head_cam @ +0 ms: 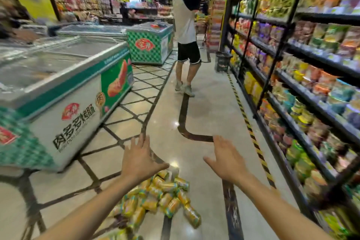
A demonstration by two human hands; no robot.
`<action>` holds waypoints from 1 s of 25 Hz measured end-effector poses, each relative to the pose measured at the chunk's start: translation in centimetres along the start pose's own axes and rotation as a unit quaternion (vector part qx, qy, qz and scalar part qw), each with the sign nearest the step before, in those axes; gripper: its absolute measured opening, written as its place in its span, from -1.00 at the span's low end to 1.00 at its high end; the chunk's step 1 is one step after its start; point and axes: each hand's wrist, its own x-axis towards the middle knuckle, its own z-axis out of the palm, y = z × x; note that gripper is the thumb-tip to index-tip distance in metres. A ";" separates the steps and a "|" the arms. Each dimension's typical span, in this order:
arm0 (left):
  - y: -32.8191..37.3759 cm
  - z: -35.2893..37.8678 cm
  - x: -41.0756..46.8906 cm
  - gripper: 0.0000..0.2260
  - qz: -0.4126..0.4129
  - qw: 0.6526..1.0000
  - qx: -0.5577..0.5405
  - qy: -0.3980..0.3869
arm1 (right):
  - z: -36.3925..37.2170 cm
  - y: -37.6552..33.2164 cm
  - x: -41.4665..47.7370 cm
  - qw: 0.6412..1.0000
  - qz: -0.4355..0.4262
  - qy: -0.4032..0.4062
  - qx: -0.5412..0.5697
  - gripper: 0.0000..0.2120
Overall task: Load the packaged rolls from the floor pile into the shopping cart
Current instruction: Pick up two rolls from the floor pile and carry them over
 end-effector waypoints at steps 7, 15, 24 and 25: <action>-2.3 7.9 9.0 0.02 0.004 0.997 -0.012 -0.077 | 8.4 -0.4 11.8 0.997 -0.003 -0.075 0.016 -0.24; -2.5 28.5 25.5 0.06 0.067 0.978 -0.025 -0.195 | 27.7 6.1 27.5 0.986 0.046 -0.158 0.031 -0.23; -10.8 61.4 32.3 -0.07 0.154 0.917 0.096 -0.354 | 60.7 10.0 31.3 0.931 0.162 -0.322 0.057 -0.24; -11.7 64.6 32.6 -0.07 0.166 0.911 0.098 -0.365 | 64.1 10.6 31.0 0.926 0.172 -0.330 0.056 -0.22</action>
